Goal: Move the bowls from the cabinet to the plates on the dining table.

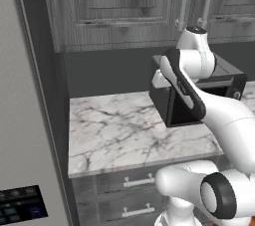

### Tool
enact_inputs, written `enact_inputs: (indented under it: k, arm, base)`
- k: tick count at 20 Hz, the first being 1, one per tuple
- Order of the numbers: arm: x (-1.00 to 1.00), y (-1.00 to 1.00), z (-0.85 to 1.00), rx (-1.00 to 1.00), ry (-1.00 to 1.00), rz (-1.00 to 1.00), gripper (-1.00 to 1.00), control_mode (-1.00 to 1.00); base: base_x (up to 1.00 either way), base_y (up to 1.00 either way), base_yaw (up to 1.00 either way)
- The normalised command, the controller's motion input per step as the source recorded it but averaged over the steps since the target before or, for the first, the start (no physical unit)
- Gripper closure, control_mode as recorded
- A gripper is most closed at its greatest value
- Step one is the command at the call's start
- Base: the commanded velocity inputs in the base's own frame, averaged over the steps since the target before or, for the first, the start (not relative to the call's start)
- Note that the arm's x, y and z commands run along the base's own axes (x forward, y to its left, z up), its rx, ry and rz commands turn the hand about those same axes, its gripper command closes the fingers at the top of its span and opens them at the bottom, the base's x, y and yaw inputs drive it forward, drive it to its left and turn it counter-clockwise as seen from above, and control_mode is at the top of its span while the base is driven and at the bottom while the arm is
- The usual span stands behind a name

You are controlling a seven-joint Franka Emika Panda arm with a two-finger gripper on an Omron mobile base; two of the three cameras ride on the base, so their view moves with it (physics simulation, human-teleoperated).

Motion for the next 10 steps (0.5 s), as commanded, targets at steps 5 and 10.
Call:
enact_inputs:
  k: [5, 10]
  arm:
    - [-0.25, 0.0, 0.03, 0.0, -0.02, 0.0, -1.0, -1.0]
    - [-0.4, 0.05, 0.21, -0.01, -0.01, -0.04, -1.0, -1.0]
  base:
    - [0.0, 0.0, 0.0]
    - [0.0, 0.0, 0.0]
